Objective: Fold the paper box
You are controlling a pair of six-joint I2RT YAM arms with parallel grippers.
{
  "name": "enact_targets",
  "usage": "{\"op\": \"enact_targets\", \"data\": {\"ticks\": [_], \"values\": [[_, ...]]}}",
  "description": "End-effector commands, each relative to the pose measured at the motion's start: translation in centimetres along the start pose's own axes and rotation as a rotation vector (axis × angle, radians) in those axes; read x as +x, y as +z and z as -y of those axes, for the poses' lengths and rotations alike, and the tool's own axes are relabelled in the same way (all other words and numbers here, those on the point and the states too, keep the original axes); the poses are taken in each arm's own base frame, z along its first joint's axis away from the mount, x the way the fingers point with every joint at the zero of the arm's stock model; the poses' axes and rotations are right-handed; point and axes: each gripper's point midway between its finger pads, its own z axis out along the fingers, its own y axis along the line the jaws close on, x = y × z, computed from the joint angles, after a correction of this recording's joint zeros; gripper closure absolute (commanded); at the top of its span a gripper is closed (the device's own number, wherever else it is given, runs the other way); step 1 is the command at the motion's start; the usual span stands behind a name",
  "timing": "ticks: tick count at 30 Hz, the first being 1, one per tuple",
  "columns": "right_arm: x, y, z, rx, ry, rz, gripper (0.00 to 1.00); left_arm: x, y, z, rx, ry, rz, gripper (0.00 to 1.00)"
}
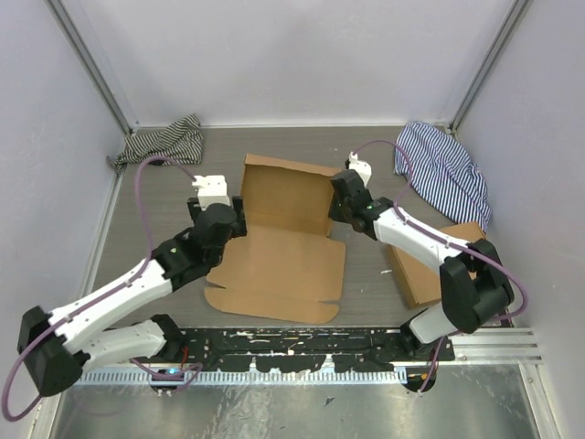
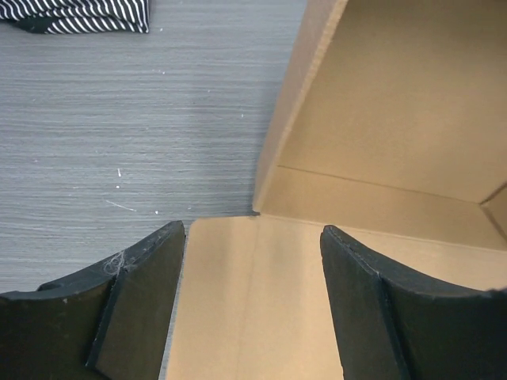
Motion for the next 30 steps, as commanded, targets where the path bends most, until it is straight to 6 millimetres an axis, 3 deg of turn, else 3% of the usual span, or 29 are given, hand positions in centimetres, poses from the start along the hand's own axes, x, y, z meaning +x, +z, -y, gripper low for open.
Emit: {"op": "enact_targets", "data": {"ticks": [1,8,12,16,20,24,27,29,30], "values": [[-0.6,-1.1,-2.9,-0.056,0.096,-0.098,0.94,-1.7,-2.7,-0.8,0.049,-0.068,-0.014,0.24],[2.3,-2.3,-4.3,-0.057,0.214,-0.332,0.83,-1.9,-5.5,-1.9,0.070,-0.083,-0.110,0.25],[3.6,-3.3,-4.3,-0.060,0.243,-0.398,0.67,-1.6,-6.7,-1.9,0.101,-0.071,-0.166,0.25],[2.9,-4.8,-3.6,-0.098,0.166,-0.347,0.50,-1.7,-7.4,-2.3,0.117,-0.070,-0.163,0.25],[0.0,-7.2,-3.1,-0.175,-0.043,-0.213,0.46,-1.5,-7.9,-3.4,0.115,-0.049,-0.147,0.25],[-6.2,-8.5,-4.4,-0.237,-0.200,0.030,0.43,0.0,-7.6,-4.2,0.108,-0.034,-0.127,0.25],[-9.2,-6.1,-6.8,-0.263,-0.309,0.100,0.40,1.2,-7.2,-4.3,0.114,-0.039,-0.118,0.25],[-10.4,-3.0,-8.1,-0.235,-0.376,0.068,0.40,1.7,-7.3,-4.1,0.133,-0.054,-0.125,0.26],[-9.9,0.0,-8.2,-0.194,-0.427,0.013,0.41,1.7,-7.4,-3.8,0.151,-0.057,-0.130,0.26]]}}
